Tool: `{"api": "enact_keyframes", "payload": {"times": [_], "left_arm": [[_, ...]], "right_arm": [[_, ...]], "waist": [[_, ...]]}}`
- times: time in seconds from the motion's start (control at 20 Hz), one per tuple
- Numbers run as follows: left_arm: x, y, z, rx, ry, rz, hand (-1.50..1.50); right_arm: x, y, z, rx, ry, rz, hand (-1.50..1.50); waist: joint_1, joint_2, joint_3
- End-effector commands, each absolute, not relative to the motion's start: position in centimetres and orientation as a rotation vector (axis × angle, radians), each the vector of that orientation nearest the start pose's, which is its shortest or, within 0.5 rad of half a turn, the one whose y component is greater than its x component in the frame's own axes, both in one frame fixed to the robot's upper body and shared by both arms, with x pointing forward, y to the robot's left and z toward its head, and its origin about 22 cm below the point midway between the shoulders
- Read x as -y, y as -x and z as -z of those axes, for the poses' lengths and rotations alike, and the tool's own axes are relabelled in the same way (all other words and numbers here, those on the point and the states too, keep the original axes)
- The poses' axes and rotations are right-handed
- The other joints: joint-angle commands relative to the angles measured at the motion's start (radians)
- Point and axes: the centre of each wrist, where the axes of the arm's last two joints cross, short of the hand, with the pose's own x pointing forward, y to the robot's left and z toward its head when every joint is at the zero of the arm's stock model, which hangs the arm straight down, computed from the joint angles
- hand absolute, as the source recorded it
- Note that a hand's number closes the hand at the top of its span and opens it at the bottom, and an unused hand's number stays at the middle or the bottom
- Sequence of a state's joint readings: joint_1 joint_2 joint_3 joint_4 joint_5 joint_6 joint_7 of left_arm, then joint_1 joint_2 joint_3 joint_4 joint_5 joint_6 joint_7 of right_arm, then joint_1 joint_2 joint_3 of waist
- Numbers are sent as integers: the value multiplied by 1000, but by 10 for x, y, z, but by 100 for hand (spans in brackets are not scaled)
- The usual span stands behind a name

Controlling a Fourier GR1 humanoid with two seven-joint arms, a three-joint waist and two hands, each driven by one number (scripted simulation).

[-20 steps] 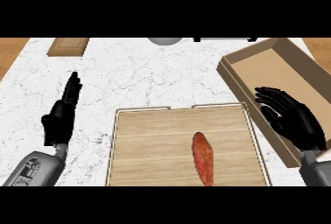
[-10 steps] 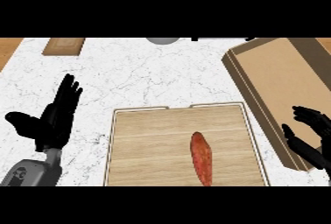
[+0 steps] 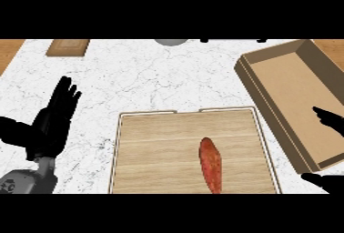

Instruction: Pick the sweet potato from the tray and place it in the cardboard box

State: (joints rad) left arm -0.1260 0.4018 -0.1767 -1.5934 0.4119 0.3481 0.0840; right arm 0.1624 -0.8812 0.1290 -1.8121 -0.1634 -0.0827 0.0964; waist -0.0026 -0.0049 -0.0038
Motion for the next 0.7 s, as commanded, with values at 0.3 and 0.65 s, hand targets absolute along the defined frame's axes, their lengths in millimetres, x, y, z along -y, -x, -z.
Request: {"api": "enact_keyframes", "payload": {"times": [0.3, 0.65], "left_arm": [[-263, -258, -57, 1554, -75, -132, 0], [-258, -270, -44, 1539, -47, -113, 0]], "right_arm": [[294, -198, -174, 1239, 251, -792, -150], [250, -209, -196, 1243, 205, -785, -150]], "waist": [[5, 3, 3], [8, 6, 3]]}}
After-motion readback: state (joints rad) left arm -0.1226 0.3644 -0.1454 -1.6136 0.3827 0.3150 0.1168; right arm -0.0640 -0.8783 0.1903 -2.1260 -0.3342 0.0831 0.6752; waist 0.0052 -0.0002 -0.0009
